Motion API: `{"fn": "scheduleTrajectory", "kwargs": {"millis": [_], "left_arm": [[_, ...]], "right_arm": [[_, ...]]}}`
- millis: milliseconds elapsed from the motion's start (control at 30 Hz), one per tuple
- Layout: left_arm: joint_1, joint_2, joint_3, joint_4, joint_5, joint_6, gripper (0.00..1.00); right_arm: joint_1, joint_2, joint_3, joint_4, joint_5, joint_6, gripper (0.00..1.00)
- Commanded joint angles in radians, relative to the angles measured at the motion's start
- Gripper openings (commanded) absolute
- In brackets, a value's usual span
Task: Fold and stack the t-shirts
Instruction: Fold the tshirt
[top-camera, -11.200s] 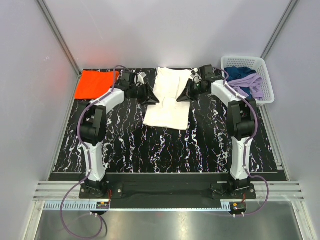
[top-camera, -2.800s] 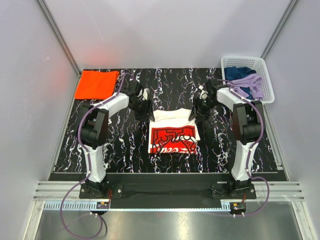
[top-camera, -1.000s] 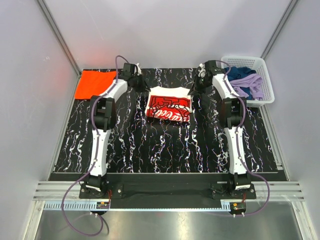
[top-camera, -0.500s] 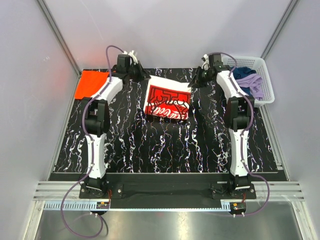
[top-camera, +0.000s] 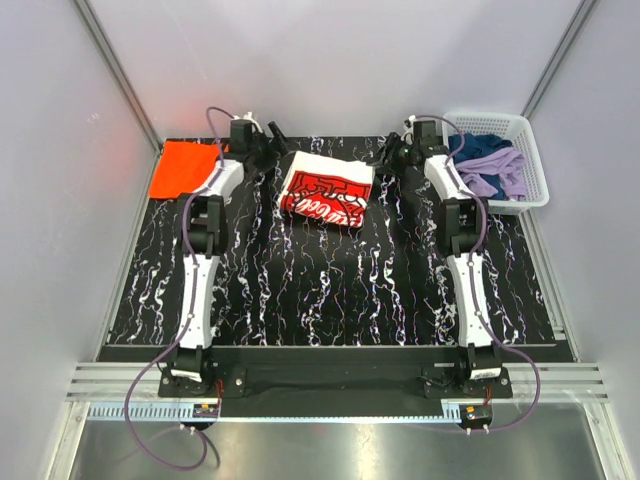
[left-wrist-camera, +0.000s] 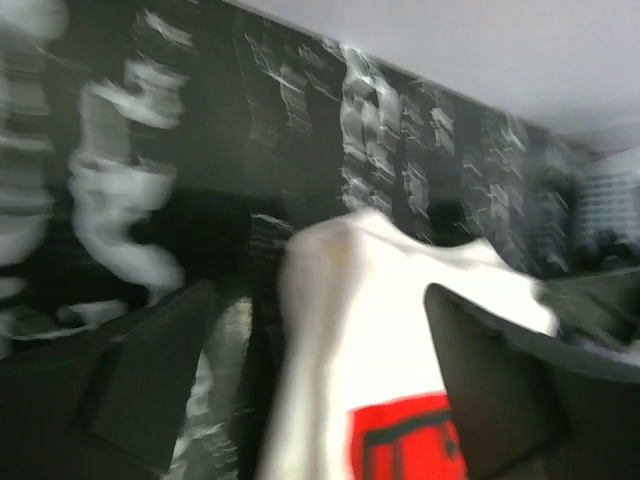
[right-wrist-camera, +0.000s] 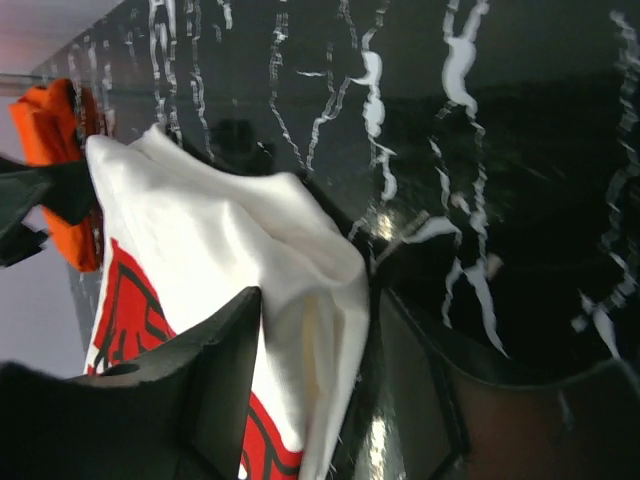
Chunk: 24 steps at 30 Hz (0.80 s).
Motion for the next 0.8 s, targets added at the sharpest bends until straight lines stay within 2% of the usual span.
{"fn": "scheduleTrajectory", "kwargs": {"millis": [0,33,67,200,333,467,533,600,700,767], "left_arm": [[0.013,-0.222,-0.087,-0.040,-0.115,0.107,0.99],[0.019,-0.265,-0.177,-0.038,-0.117,0.120,0.99],[0.020,-0.352,-0.214,-0.041,-0.118,0.165,0.99],[0.013,-0.529,-0.398,-0.072,-0.115,0.240,0.99],[-0.008,-0.540,-0.445,-0.184,-0.043,0.275,0.99],[-0.037,-0.552,-0.523,-0.250,-0.094,0.314,0.98],[-0.049,-0.534,-0.554,-0.247,-0.088,0.318,0.90],[-0.051,-0.514,-0.563,-0.267,-0.057,0.308,0.75],[-0.057,-0.514,-0.635,-0.205,-0.025,0.276,0.68],[-0.063,-0.517,-0.659,-0.171,0.023,0.256,0.68]], "right_arm": [[-0.007,-0.167,-0.136,0.036,0.077,-0.013,0.59],[-0.010,-0.229,-0.169,0.031,0.089,-0.032,0.61],[-0.008,-0.254,-0.191,0.007,0.087,-0.047,0.61],[-0.008,-0.346,-0.295,-0.105,0.077,-0.111,0.66],[0.000,-0.427,-0.393,-0.182,0.016,-0.141,0.70],[0.016,-0.507,-0.568,-0.135,-0.006,-0.135,0.70],[0.033,-0.542,-0.660,-0.115,-0.018,-0.121,0.70],[0.059,-0.556,-0.719,-0.101,-0.025,-0.116,0.70],[0.087,-0.568,-0.784,-0.066,-0.038,-0.095,0.70],[0.096,-0.571,-0.817,-0.015,-0.067,-0.066,0.67]]}}
